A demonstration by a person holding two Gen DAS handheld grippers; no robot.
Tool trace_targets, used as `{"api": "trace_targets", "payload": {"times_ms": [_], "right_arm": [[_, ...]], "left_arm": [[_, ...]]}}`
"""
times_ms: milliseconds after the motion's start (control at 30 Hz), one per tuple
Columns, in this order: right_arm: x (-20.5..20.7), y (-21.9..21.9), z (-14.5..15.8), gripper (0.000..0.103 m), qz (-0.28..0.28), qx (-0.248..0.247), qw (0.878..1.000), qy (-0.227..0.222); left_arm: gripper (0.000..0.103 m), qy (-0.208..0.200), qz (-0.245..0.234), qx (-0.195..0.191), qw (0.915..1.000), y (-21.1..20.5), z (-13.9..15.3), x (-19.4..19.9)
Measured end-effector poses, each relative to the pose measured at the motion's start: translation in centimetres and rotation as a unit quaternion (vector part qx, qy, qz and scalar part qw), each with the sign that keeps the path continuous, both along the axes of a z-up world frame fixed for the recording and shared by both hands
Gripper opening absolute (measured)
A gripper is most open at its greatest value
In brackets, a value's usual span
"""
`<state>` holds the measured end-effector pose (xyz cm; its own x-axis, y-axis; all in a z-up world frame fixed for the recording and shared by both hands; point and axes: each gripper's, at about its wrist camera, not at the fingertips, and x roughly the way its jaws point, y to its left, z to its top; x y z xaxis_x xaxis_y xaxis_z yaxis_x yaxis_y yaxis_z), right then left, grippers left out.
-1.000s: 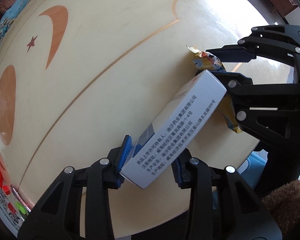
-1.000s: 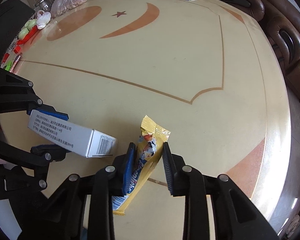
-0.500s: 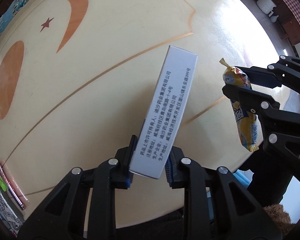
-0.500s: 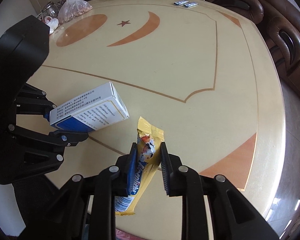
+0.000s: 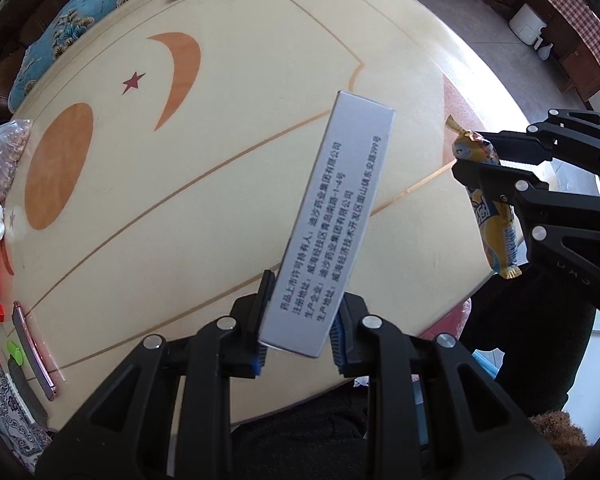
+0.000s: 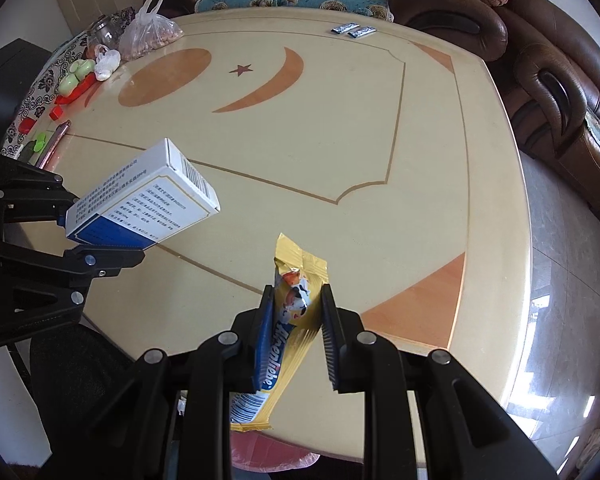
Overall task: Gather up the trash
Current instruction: 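Carry the white box and yellow wrapper with both tools over the pink bin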
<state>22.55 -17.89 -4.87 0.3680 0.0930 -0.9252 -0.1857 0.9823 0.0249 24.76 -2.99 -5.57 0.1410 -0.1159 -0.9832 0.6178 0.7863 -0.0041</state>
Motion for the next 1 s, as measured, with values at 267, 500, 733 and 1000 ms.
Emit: {"api": "trace_targets", "payload": {"times_ms": [267,500,733,1000], "right_arm": [[-4.2,0.7,3.1,0.023,0.010,-0.002,1.000,-0.025],[-9.0,1.1,4.9,0.023,0.015,-0.008,0.999,-0.042],[-12.8,1.5,4.2,0.023,0.015,-0.013,0.999,-0.039],[-15.9,2.1,2.1,0.023,0.012,-0.014,1.000,-0.024]], "left_arm": [[0.025,-0.035,0.001,-0.011,0.9993,0.5,2.9,-5.1],[0.025,-0.055,-0.004,-0.017,0.9983,0.3,4.5,-9.4],[0.025,-0.067,-0.017,-0.022,0.9973,-0.1,4.1,-13.8],[0.025,-0.054,-0.022,-0.038,0.9976,-0.3,1.1,-16.9]]}}
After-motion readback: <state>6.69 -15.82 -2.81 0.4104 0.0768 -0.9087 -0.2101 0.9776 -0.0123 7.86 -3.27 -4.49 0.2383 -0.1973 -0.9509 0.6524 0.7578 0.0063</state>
